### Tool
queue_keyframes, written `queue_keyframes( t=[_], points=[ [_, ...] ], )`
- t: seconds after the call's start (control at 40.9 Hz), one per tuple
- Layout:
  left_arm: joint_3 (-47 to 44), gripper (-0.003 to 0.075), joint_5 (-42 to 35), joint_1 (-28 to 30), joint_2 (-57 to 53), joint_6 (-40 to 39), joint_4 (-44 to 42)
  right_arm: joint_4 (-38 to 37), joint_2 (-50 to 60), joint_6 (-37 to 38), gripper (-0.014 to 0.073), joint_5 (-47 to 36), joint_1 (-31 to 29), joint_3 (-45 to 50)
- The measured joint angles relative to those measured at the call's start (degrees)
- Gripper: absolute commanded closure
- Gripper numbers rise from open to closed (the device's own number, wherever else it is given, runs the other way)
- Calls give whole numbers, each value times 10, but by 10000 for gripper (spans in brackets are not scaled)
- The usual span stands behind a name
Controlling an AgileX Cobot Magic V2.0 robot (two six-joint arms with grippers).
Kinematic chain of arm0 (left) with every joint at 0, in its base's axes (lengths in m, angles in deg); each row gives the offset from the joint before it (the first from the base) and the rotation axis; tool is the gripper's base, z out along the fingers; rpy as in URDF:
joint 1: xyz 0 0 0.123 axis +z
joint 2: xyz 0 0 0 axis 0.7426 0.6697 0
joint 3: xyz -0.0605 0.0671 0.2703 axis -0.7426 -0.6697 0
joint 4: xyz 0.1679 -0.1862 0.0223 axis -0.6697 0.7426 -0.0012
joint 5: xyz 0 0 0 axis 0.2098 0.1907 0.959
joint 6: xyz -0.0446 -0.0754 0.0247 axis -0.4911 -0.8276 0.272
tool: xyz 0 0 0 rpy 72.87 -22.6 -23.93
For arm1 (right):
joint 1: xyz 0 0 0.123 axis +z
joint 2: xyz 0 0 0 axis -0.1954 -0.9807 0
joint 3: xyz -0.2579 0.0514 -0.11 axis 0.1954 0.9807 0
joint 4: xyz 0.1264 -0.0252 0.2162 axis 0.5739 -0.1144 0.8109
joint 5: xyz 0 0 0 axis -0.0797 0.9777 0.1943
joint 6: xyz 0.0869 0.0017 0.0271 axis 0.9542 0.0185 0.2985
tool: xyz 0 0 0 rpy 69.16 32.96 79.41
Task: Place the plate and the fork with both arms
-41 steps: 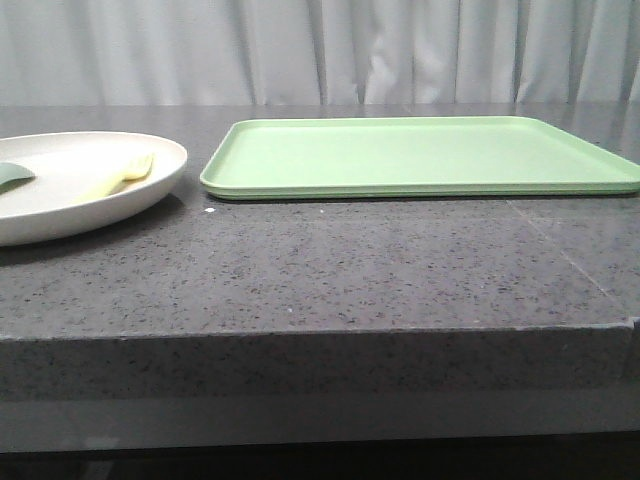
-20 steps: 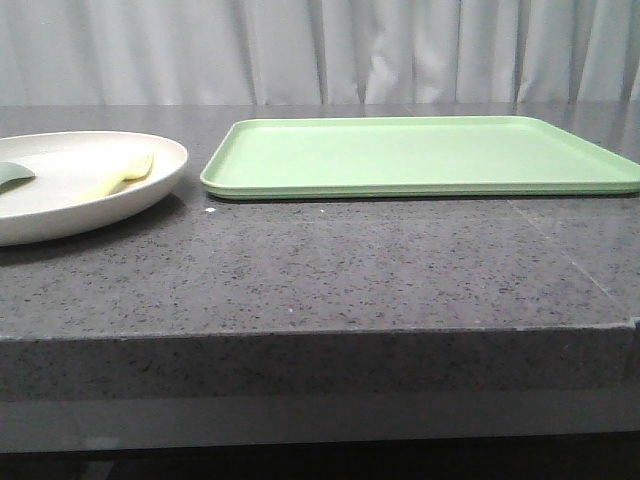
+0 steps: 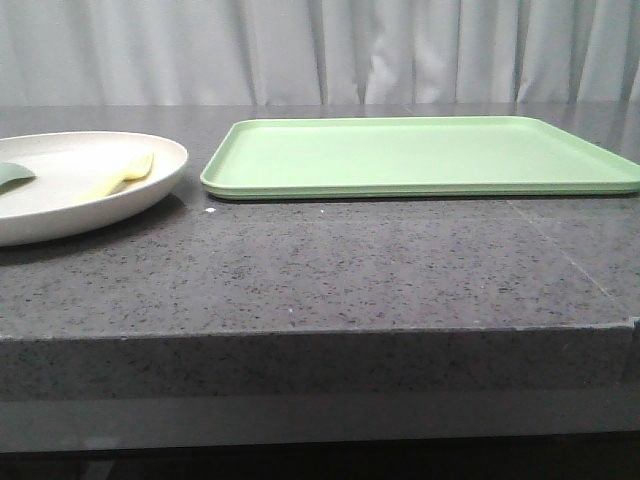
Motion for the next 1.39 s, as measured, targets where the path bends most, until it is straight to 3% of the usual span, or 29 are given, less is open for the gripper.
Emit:
queue_keyframes(
  t=[0.318,0.71,0.979,1.395],
  points=[
    [26,90,34,4,32,0,17,-1,0,0,29,5,0,0],
    [218,102,203,83,282,0,17,-1,0,0,29,13,0,0],
    [311,102,308,85,439,0,17,-1,0,0,29,15,0,0],
    [350,103,346,79,574,0,17,-1,0,0,29,15,0,0]
  ],
)
